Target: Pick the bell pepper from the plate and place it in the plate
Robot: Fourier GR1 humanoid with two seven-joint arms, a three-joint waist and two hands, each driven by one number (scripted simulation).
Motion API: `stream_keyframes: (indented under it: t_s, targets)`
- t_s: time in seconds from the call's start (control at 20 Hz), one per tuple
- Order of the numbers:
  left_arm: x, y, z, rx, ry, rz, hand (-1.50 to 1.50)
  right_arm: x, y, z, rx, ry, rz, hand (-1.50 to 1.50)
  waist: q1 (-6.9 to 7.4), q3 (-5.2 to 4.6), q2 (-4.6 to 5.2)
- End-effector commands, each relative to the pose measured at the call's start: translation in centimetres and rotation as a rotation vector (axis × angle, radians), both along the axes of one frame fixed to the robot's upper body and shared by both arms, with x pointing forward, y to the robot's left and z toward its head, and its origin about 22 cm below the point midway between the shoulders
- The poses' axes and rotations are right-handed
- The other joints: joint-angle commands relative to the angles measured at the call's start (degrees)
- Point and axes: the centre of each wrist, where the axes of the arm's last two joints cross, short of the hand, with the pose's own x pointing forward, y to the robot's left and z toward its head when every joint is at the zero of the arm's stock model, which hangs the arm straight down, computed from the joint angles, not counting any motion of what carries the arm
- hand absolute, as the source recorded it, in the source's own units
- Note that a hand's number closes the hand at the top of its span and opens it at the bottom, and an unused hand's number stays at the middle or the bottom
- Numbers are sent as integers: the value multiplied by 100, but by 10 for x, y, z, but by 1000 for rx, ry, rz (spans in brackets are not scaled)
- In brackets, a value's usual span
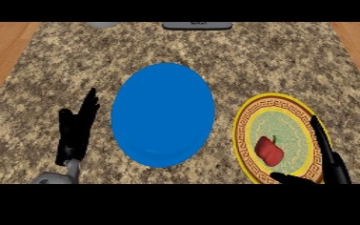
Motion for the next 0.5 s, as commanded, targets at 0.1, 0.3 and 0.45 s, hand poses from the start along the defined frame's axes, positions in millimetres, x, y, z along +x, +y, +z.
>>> stream_keyframes:
  t_s: [0.1,0.3,0.45]
  targets:
    - [3,4,0,-10,-6,-8,0,23,9,1,-34,25,10,-150,1,7,3]
    - [8,-12,-22,-12,1,-5,0,20,2,-3,-45,29,25,-150,-8,7,6]
    - [18,-6,-2,1,-5,0,0,11,3,3,-44,30,54,-150,-12,7,3]
